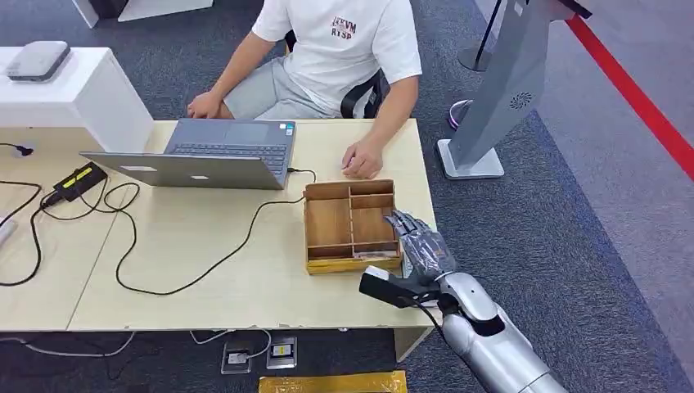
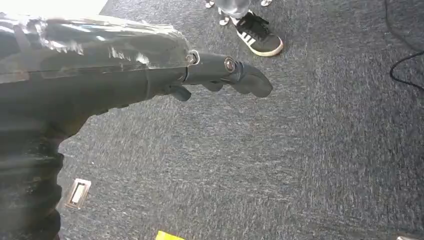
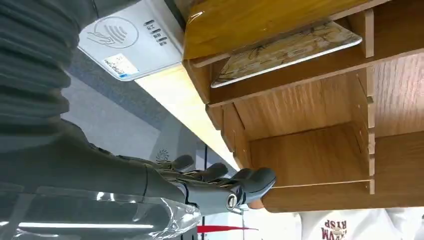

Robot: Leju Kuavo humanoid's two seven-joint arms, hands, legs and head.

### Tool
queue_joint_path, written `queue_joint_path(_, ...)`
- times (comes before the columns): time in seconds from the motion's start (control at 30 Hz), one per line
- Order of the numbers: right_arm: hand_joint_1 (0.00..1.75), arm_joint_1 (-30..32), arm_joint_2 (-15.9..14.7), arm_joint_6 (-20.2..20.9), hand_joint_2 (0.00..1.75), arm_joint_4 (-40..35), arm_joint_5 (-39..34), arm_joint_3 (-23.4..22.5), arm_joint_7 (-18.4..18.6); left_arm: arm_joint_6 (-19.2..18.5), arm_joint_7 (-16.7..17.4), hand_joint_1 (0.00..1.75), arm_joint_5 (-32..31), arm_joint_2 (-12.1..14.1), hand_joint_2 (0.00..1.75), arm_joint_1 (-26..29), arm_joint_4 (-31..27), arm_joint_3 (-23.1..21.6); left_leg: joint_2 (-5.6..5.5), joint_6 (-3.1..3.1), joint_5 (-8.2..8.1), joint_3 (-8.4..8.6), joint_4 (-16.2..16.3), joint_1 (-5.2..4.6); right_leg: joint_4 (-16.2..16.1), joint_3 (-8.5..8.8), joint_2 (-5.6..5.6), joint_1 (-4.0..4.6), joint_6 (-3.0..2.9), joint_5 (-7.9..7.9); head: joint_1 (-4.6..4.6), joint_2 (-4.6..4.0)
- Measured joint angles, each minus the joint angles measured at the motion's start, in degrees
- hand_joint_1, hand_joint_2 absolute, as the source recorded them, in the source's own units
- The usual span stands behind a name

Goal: Pass the card to the sensor for recognition and then transmit it.

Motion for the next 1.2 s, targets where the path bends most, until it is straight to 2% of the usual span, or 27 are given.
queue_joint_path(0.47,0.0,-0.05,0.15,-0.09,1.75,0.0,-0.2,0.0,-1.36,0.07,0.0,0.0,-0.09,-0.02,1.75,0.0,0.0,0.0,0.0,0.0,0.0,0.0,0.0,0.0,0.0,0.0,0.0,0.0,0.0,0.0,0.0,0.0)
queue_joint_path(1.2,0.0,-0.06,0.46,-0.48,1.75,0.02,-0.26,0.0,-1.47,0.02,-0.17,0.0,-0.22,-0.04,1.75,-0.01,0.0,0.0,0.0,0.0,0.0,0.0,0.0,0.0,0.0,0.0,-0.01,0.0,0.0,0.0,0.0,0.0)
